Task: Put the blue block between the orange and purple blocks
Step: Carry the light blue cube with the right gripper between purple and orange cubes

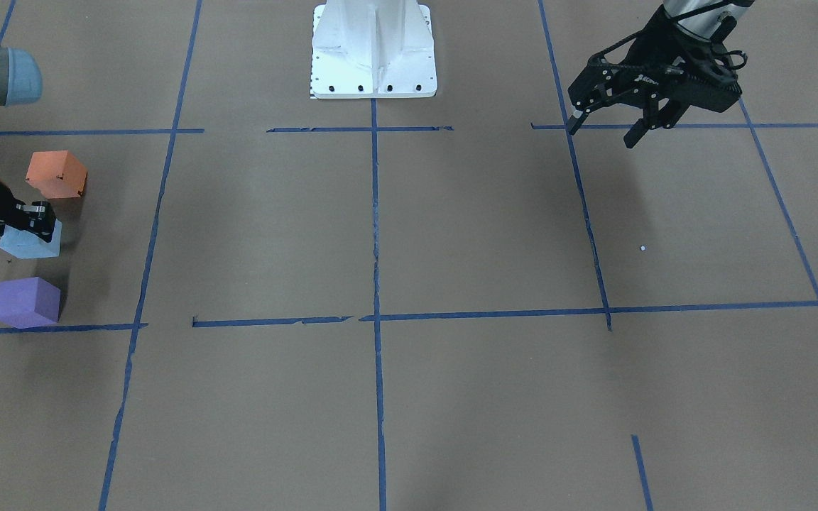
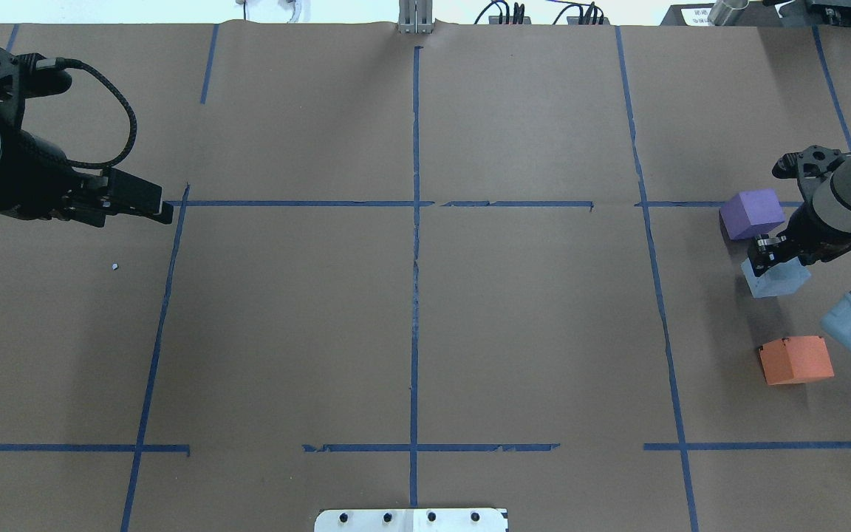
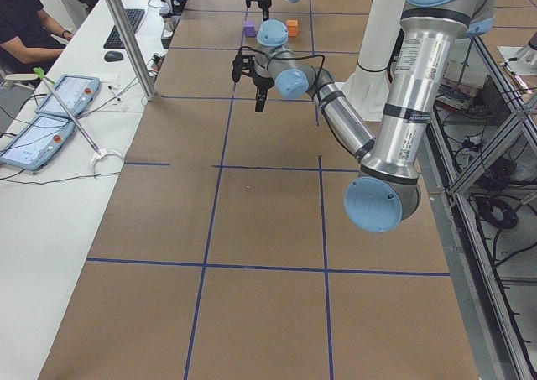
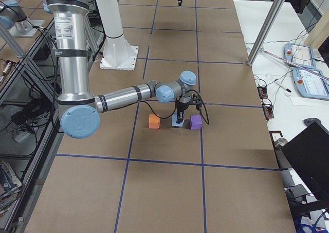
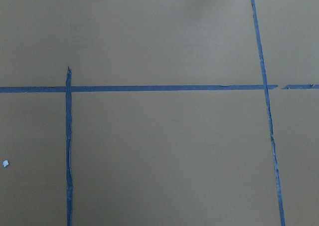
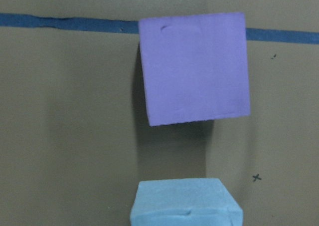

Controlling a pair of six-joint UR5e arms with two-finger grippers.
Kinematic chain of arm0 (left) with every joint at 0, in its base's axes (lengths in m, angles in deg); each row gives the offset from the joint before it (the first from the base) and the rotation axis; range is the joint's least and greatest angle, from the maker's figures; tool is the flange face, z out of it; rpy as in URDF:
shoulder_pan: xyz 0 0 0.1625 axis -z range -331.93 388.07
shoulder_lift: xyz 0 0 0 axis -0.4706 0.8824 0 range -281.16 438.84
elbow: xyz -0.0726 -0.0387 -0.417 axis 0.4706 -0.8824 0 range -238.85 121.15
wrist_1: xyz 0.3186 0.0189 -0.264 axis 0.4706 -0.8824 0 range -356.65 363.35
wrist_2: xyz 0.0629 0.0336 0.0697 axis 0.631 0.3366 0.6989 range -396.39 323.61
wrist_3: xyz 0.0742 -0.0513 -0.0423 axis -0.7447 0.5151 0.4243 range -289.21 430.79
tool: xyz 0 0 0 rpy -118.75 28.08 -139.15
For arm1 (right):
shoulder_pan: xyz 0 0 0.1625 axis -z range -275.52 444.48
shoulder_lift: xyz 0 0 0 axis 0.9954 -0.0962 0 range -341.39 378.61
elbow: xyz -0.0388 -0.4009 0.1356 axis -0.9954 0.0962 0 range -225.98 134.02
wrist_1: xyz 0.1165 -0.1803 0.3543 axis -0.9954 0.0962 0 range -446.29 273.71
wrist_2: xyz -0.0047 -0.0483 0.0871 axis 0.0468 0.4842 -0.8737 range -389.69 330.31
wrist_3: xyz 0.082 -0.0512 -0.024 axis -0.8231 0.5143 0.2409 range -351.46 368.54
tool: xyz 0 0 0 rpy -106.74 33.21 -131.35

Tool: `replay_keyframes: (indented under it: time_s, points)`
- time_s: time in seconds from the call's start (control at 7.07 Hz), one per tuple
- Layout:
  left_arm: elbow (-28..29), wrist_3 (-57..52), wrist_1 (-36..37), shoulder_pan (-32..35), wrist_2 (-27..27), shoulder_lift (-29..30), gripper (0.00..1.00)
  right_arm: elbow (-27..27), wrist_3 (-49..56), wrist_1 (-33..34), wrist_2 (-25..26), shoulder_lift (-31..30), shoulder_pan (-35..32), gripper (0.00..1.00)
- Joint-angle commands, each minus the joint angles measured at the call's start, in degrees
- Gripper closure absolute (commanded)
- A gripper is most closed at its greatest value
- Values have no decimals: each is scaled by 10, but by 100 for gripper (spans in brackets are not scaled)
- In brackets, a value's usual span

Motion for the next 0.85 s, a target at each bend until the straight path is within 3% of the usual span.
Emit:
replay_keyframes:
  time_s: [0.0,0.28,0.57,0.71]
  points:
    - [0,0,0,0,0,0,0,7,0,0,1,1,7,54]
    - [0,0,0,0,0,0,0,10,0,-1,3,1,9,0]
    - [0,0,0,0,1,0,0,-8,5,-10,0,-4,5,0]
    - [0,-1,1,0,1,0,0,-56,5,-20,-2,-38,-5,0]
